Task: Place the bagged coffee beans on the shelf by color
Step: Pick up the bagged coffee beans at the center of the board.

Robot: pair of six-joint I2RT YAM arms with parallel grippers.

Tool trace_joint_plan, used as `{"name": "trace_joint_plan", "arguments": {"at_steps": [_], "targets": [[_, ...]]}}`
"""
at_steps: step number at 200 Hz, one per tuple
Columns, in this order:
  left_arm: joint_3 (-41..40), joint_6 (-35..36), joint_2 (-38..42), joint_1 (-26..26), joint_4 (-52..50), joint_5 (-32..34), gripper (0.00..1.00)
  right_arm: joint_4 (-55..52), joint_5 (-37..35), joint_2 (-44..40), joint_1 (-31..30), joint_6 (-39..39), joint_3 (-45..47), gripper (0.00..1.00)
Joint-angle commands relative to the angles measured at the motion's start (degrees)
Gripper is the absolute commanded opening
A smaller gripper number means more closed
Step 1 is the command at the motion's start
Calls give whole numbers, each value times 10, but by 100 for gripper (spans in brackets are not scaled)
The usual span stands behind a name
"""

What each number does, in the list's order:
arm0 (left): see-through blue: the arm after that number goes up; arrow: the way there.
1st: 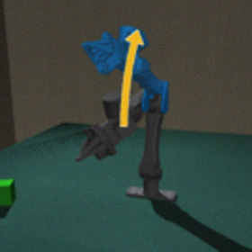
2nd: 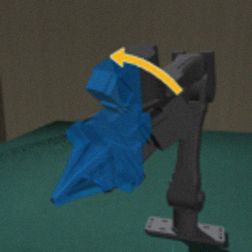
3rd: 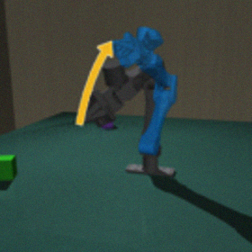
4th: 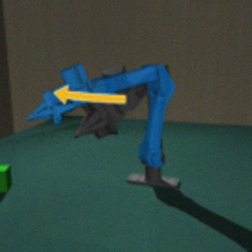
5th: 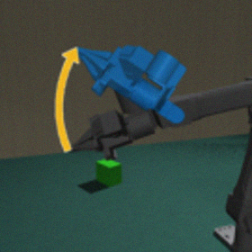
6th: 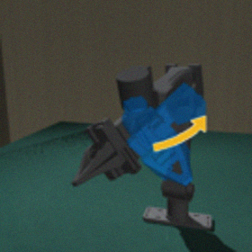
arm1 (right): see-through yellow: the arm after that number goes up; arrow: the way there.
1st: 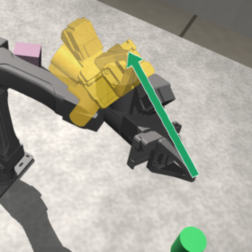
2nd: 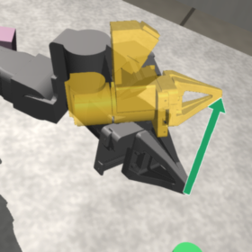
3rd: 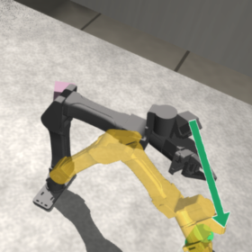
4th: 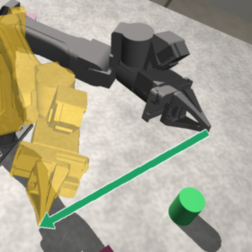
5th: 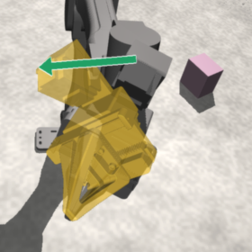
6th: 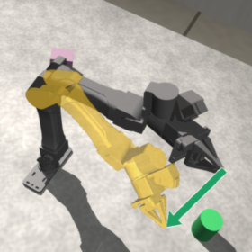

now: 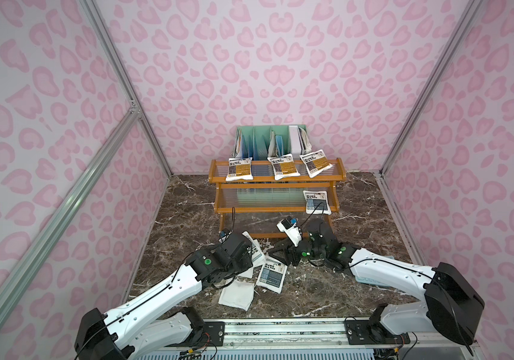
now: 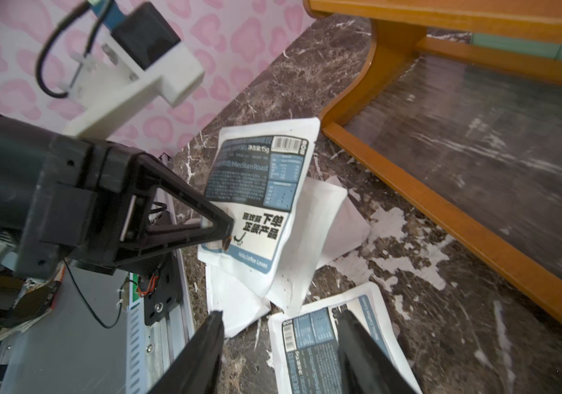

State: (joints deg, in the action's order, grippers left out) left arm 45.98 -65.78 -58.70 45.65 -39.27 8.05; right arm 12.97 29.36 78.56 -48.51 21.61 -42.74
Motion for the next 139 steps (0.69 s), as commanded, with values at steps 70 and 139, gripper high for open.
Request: {"name": "trace_joint_plan", "arguments": {"at_steps": [70,139], "targets": [[-22,-12,45,3,37,-10,0,53,54,57,-11,15,-37,52],[-14,-11,46,7,50,2,0,28,47,82,-27,-8,-56,49]]}}
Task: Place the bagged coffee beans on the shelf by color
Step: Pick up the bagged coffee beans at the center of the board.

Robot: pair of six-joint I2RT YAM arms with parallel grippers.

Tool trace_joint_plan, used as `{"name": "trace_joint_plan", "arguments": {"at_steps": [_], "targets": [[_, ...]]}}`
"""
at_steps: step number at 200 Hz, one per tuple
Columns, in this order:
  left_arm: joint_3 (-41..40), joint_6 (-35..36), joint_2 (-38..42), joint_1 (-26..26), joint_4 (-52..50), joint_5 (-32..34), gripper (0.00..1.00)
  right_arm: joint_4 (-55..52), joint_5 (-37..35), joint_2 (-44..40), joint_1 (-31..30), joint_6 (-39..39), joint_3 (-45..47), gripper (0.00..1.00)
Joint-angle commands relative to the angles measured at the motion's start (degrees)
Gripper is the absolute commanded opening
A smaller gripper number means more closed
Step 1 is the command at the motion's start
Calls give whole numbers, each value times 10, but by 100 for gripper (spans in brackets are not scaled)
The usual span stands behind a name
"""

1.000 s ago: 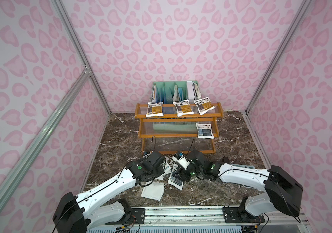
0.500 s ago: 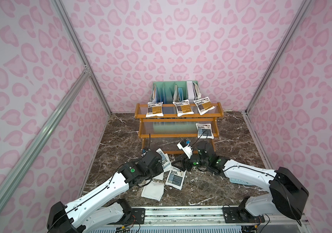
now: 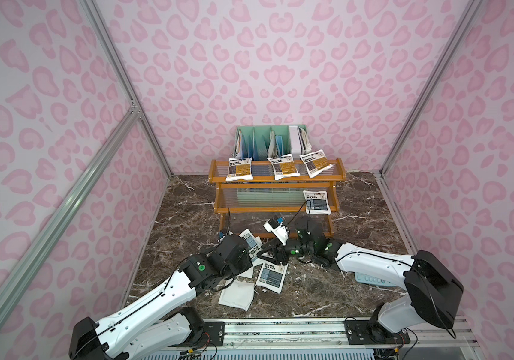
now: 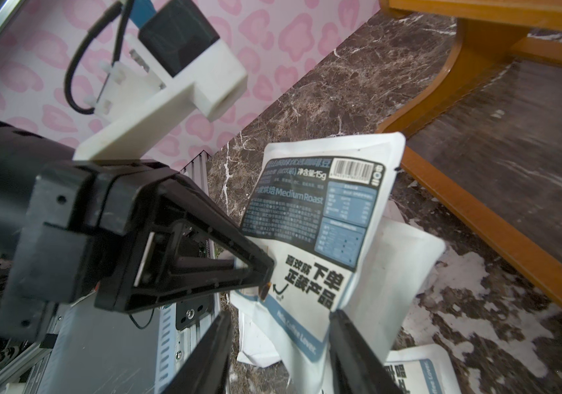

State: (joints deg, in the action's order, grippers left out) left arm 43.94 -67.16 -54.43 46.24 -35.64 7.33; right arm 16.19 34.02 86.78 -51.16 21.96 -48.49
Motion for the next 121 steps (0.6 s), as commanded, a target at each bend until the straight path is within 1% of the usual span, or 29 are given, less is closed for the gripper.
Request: {"name": "trace_joint_plan", "arguments": {"at_steps": [1,45,77,121], "targets": [[6,3,3,1,14,9,0,-4,0,0,-1,-11,2,49],[5,0,13,2,10,19,0,-2,12,12,0,-14,-1,45],[6,0,21,2,3,26,0,-2,5,20,2,-17,3,45],[-2,-1,29,2,-10,32,0,-11,-2,6,7,-23,6,47]]}}
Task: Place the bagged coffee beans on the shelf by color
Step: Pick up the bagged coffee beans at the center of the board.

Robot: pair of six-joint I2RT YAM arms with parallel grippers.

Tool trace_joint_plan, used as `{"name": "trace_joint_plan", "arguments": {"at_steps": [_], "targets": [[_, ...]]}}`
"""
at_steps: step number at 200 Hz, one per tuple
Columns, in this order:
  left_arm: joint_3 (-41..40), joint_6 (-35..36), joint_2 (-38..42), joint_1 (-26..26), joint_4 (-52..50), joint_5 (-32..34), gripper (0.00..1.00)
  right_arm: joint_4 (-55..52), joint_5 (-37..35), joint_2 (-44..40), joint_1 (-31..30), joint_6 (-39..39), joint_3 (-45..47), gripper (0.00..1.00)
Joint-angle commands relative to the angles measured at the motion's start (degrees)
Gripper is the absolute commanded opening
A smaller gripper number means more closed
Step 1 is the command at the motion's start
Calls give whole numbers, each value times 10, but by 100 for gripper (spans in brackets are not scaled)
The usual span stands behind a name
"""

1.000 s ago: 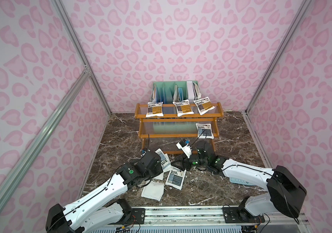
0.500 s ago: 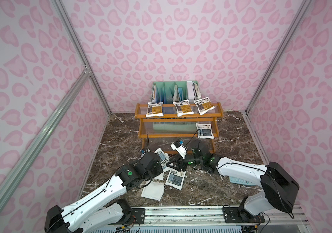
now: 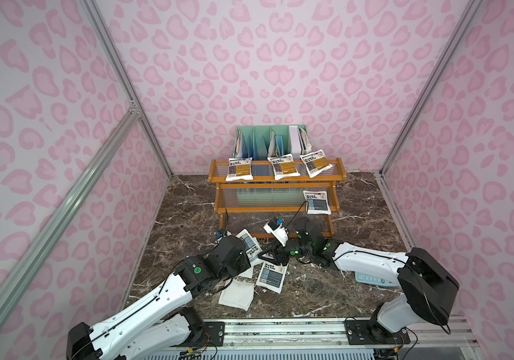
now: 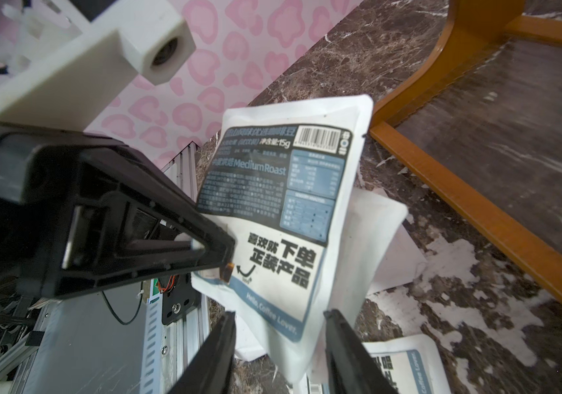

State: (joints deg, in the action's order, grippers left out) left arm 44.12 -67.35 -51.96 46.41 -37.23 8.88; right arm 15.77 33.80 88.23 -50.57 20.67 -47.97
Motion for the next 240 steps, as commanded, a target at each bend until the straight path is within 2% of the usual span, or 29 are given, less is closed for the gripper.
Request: {"name": "trace_joint_plan", "arguments": {"at_steps": [1,83,96,130,155,169,203,240], "targets": [[-3,1,5,1,6,16,0,-7,1,-8,1,-10,1,47],[0,3,-16,3,41,5,0,6,31,18,-17,-13,-21,37],[0,4,-20,4,42,4,0,12,25,17,-17,-9,-21,29],[-9,-7,-22,5,31,6,0,13,2,9,-13,-6,-17,2],[-12,-27,-18,5,1,29,27,-5,-16,5,0,-9,-11,0],[-13,-41,-12,5,-23,49,35,-3,-18,-4,13,-1,0,0],[-13,-89,-2,6,-105,98,42,-8,-19,-43,45,-1,11,0],[-27,-124,9,6,-142,115,42,-10,-30,-68,91,-8,-5,0]]}}
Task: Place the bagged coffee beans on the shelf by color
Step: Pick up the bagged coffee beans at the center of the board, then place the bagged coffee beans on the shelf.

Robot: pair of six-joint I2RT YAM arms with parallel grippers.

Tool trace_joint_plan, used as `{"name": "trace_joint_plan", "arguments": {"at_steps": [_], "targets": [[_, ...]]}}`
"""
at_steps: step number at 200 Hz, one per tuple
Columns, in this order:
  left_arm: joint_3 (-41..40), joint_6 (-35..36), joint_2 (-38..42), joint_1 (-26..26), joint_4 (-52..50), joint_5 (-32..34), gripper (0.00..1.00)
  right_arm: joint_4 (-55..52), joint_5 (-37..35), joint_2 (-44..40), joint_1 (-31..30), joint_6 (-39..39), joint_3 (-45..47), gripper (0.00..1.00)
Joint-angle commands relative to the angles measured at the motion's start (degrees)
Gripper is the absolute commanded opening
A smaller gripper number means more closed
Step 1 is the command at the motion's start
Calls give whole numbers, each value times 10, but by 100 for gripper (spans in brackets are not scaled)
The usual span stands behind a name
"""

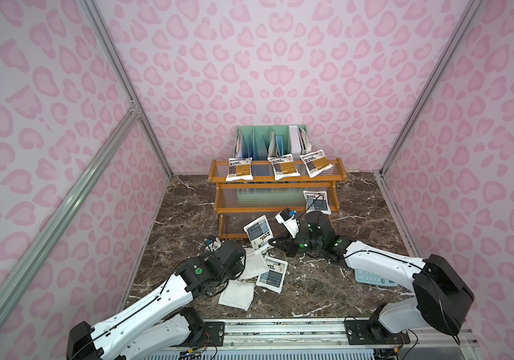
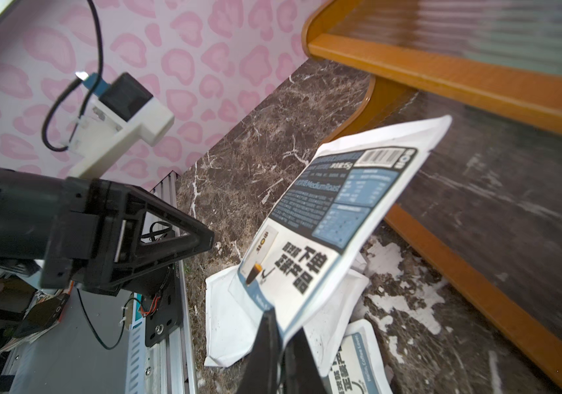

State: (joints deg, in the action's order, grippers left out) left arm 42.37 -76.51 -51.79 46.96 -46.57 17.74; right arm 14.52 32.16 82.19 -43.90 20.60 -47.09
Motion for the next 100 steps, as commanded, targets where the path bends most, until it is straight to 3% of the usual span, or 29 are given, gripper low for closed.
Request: {"name": "trace_joint_plan", "arguments": {"at_steps": [1,55,100], "targets": [[-10,-33,7,0,-48,27,42,3,-14,-7,26,-7,-15,0],[-27,-41,12,0,-22,19,42,18,-62,24,99,-5,-70,0],[-27,-35,11,0,-14,15,43,40,-75,77,123,0,-104,0]]}}
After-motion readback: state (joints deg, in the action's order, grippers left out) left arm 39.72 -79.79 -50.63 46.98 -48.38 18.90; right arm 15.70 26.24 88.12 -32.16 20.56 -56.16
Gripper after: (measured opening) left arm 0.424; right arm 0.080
